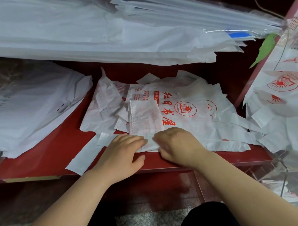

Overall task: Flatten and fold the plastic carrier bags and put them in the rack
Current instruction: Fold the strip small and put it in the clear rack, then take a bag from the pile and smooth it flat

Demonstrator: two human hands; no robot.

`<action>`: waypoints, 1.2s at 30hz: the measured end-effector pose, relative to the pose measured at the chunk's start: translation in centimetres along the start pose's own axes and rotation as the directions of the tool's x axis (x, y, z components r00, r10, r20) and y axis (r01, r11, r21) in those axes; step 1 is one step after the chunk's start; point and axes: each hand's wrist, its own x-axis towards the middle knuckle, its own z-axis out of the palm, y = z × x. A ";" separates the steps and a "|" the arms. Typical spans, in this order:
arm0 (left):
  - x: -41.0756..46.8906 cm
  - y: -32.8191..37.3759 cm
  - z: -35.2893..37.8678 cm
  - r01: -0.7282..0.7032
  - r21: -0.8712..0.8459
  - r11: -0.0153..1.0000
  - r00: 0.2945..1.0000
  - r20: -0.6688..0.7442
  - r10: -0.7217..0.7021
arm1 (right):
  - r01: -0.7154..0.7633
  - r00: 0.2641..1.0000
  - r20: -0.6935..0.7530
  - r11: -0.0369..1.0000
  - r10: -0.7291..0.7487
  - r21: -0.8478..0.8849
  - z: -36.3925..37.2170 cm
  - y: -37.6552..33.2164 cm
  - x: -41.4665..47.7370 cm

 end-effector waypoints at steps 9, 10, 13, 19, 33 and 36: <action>0.9 -1.3 0.7 -0.025 0.007 1.000 0.978 -0.207 0.026 | -0.142 0.990 0.057 0.963 0.132 0.228 -1.3 -0.2 -0.8; 0.9 -1.3 0.5 -0.031 -0.018 0.999 0.976 -0.214 0.027 | -0.146 0.989 0.047 0.960 0.138 0.239 -1.2 -0.1 -1.0; 0.7 -1.1 -0.3 -0.050 -0.069 0.996 0.964 -0.265 0.030 | -0.167 0.986 0.019 0.951 0.168 0.259 -1.2 -0.2 -1.3; -2.2 0.7 -1.3 0.046 -0.436 0.899 0.961 -0.226 -0.159 | -0.125 0.981 -0.088 0.905 0.175 0.406 -1.0 -0.8 -3.2; -1.8 1.6 0.6 0.419 -0.360 0.834 0.789 -0.311 -0.530 | -0.515 0.811 0.065 0.656 0.581 0.553 0.5 -1.7 -1.7; -1.3 1.2 0.7 0.429 -0.270 0.862 0.794 -0.342 -0.502 | -0.584 0.781 0.072 0.684 0.620 0.437 0.5 -2.2 -0.7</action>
